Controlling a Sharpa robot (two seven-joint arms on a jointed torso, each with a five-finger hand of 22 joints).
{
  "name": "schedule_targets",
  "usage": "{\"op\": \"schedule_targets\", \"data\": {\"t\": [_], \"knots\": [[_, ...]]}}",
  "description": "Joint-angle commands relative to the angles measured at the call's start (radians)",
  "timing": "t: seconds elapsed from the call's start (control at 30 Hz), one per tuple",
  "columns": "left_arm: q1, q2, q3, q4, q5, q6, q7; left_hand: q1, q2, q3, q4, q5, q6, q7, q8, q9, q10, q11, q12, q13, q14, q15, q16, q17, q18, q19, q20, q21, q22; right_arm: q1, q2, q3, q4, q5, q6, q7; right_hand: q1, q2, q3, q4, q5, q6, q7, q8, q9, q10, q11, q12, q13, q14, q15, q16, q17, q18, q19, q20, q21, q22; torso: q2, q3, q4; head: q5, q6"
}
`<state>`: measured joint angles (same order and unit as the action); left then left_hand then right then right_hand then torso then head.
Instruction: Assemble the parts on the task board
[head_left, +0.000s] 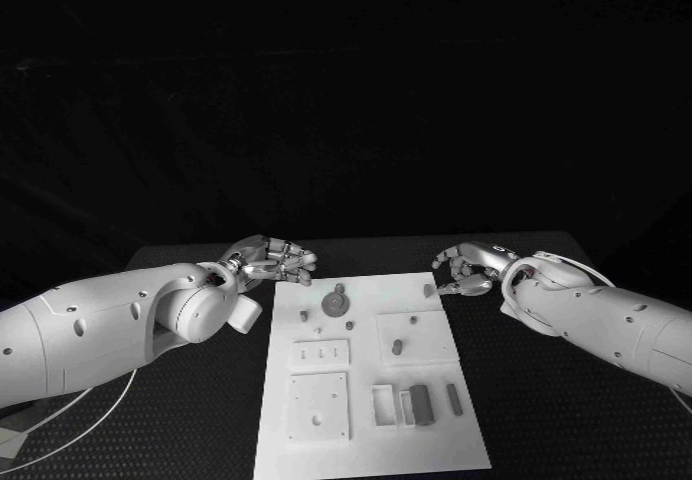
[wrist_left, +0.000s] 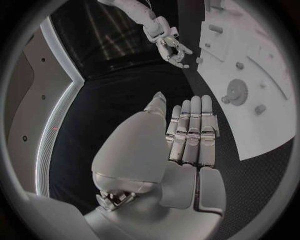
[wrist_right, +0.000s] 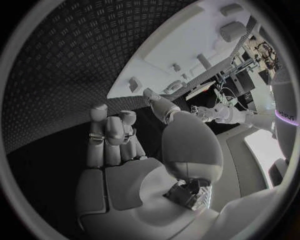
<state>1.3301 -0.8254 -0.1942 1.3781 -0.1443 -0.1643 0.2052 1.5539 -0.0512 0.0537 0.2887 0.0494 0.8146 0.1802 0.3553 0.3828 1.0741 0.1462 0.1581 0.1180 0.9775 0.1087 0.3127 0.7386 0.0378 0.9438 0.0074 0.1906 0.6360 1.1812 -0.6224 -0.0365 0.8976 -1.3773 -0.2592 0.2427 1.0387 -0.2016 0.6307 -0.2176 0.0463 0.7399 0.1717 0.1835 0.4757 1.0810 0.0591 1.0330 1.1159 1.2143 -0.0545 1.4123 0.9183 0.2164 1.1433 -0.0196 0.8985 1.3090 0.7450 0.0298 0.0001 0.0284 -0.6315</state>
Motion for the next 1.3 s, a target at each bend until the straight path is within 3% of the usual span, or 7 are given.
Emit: {"op": "schedule_targets", "data": {"t": [0.03,0.3,0.43,0.7,0.87,1.1,1.3], "knots": [[0.000,0.002,0.001,0.002,-0.003,0.020,0.001,-0.007,-0.001,-0.006,0.002,0.002,-0.002,0.009,-0.001,-0.002,-0.001,0.005,-0.005,-0.001,0.006,-0.001,-0.006,0.001,0.009,0.008,0.001,-0.007,0.001,-0.004,0.014,0.000,-0.019,-0.010,-0.009,0.023,-0.002,-0.007,-0.001,0.008,0.004,-0.003,-0.003,0.000,0.000,-0.004,-0.005,0.004,0.000,-0.003,0.000,-0.001,0.001,0.045,-0.001,0.001,-0.005,0.016,0.000,-0.0004,-0.0002,0.000,0.001],[0.000,-0.001,0.001,0.008,-0.008,0.023,-0.002,-0.007,-0.001,-0.006,0.002,0.002,-0.002,0.010,-0.002,-0.002,-0.002,0.005,-0.006,-0.001,0.006,-0.001,-0.007,0.002,0.009,0.008,0.001,-0.007,0.001,-0.007,0.025,0.000,-0.034,-0.017,0.015,0.024,0.002,0.001,-0.003,0.009,0.004,0.004,-0.008,0.008,0.005,-0.004,-0.010,0.007,-0.001,-0.003,-0.005,0.002,0.002,0.045,-0.002,0.000,-0.003,0.018,0.001,-0.0031,-0.0004,-0.004,-0.002],[0.000,-0.002,0.001,0.010,-0.008,0.022,-0.001,-0.008,-0.001,-0.006,0.002,0.002,-0.002,0.010,-0.002,-0.002,-0.002,0.005,-0.007,-0.001,0.006,-0.001,-0.007,0.002,0.009,0.008,0.001,-0.007,0.001,-0.010,0.037,0.000,-0.053,-0.017,0.015,0.025,0.005,0.007,-0.006,0.006,0.004,0.009,-0.010,0.012,0.007,-0.005,-0.012,0.008,-0.002,-0.003,-0.008,0.003,0.002,0.045,-0.003,0.000,-0.003,0.018,0.000,-0.0021,-0.0020,-0.004,-0.005],[0.000,-0.005,0.001,0.013,-0.010,0.020,-0.002,-0.008,-0.001,-0.007,0.002,0.002,-0.003,0.010,-0.002,-0.002,-0.002,0.005,-0.007,-0.001,0.006,-0.001,-0.008,0.002,0.009,0.008,0.001,-0.008,0.001,-0.022,0.046,0.000,-0.065,-0.019,0.015,0.027,0.008,0.019,-0.012,-0.002,0.004,0.018,-0.013,0.021,0.011,-0.005,-0.015,0.010,-0.003,-0.004,-0.010,0.004,0.001,0.045,-0.005,-0.001,-0.001,0.018,0.001,-0.0005,0.0011,0.000,-0.009],[0.000,-0.006,0.001,0.014,-0.011,0.020,-0.002,-0.008,-0.001,-0.007,0.002,0.002,-0.003,0.010,-0.002,-0.002,-0.002,0.005,-0.007,-0.001,0.006,-0.001,-0.008,0.003,0.009,0.008,0.000,-0.008,0.001,-0.023,0.051,0.000,-0.075,-0.019,0.021,0.027,0.008,0.025,-0.015,-0.006,0.004,0.023,-0.014,0.026,0.013,-0.005,-0.016,0.011,-0.004,-0.004,-0.011,0.005,0.001,0.045,-0.005,-0.001,0.000,0.018,0.000,-0.0020,0.0007,0.002,-0.011],[0.000,-0.008,0.001,0.018,-0.014,0.019,-0.002,-0.008,-0.001,-0.007,0.002,0.002,-0.003,0.010,-0.002,-0.002,-0.002,0.005,-0.008,-0.001,0.006,-0.001,-0.008,0.003,0.009,0.008,0.000,-0.008,0.001,-0.027,0.060,0.000,-0.083,-0.019,0.022,0.030,0.009,0.035,-0.020,-0.013,0.004,0.032,-0.016,0.033,0.016,-0.005,-0.018,0.012,-0.005,-0.004,-0.013,0.006,0.001,0.045,-0.006,-0.001,0.001,0.018,0.000,-0.0002,-0.0008,0.005,-0.014],[0.000,-0.009,0.002,0.021,-0.015,0.020,-0.003,-0.008,-0.001,-0.007,0.002,0.002,-0.003,0.010,-0.002,-0.002,-0.002,0.005,-0.008,-0.001,0.006,-0.001,-0.009,0.003,0.009,0.008,0.000,-0.008,0.001,-0.029,0.066,0.000,-0.089,-0.019,0.023,0.031,0.007,0.048,-0.024,-0.018,0.004,0.043,-0.019,0.041,0.019,-0.003,-0.020,0.014,-0.006,-0.003,-0.015,0.007,0.000,0.045,-0.006,-0.001,0.003,0.018,-0.001,-0.0013,-0.0002,0.006,-0.017]]}}
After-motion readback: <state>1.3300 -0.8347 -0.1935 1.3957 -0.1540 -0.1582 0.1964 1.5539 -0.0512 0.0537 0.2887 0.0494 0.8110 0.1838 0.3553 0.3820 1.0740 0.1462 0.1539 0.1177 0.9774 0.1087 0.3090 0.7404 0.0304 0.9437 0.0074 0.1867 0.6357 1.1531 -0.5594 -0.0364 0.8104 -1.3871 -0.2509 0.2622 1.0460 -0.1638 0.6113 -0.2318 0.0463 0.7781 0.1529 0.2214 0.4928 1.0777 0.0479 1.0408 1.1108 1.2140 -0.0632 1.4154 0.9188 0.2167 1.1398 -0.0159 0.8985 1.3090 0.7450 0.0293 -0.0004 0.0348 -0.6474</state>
